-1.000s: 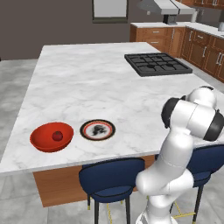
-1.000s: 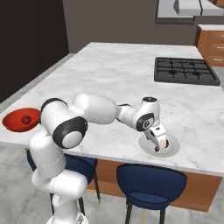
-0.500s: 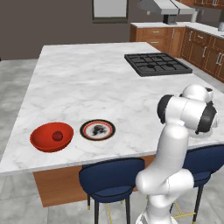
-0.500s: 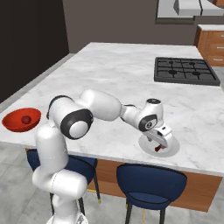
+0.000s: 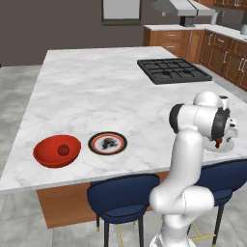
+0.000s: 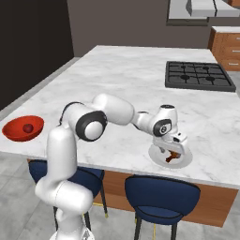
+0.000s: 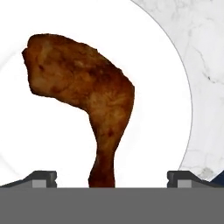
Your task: Pick the chicken drumstick and tomato from their plates and place them in the bowl. Then put the bowl in the fridge.
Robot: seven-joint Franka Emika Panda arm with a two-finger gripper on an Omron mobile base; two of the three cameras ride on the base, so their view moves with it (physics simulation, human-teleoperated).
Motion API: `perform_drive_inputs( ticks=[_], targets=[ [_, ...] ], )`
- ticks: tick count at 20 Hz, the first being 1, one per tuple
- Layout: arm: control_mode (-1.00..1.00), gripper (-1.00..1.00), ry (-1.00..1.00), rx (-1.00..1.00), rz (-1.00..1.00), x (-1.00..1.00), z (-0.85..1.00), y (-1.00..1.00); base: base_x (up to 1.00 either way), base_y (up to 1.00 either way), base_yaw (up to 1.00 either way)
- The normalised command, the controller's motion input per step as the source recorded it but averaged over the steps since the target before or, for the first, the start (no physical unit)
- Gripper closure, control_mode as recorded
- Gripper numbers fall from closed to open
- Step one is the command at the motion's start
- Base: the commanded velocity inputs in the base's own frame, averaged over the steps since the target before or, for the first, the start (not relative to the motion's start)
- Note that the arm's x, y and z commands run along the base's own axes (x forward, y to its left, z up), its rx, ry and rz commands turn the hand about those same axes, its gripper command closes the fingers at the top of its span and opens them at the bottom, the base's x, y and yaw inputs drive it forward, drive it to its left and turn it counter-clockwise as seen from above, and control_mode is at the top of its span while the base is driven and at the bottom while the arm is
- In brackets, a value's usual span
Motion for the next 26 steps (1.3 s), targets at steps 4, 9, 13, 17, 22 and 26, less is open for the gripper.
perform_drive_inputs(
  ticks=[4, 9, 13, 17, 22, 26],
  targets=[
    [-1.00, -1.00, 0.11, 0.07, 0.07, 0.23, -0.08, -0.14, 0.00, 0.00, 0.00],
    [-1.00, -1.00, 0.06, 0.13, 0.02, 0.09, -0.18, -0.11, 0.00, 0.00, 0.00],
    [-1.00, -1.00, 0.04, 0.17, 0.00, 0.00, -0.21, -0.04, 0.00, 0.00, 0.00],
    [-1.00, -1.00, 0.04, 0.15, 0.00, 0.00, -0.20, -0.01, 0.00, 0.00, 0.00],
    [-1.00, -1.00, 0.03, 0.09, 0.00, 0.13, -0.17, 0.00, 0.00, 0.00, 0.00],
    [-1.00, -1.00, 0.00, 0.02, 0.01, 0.13, -0.16, 0.00, 0.00, 0.00, 0.00]
  ],
)
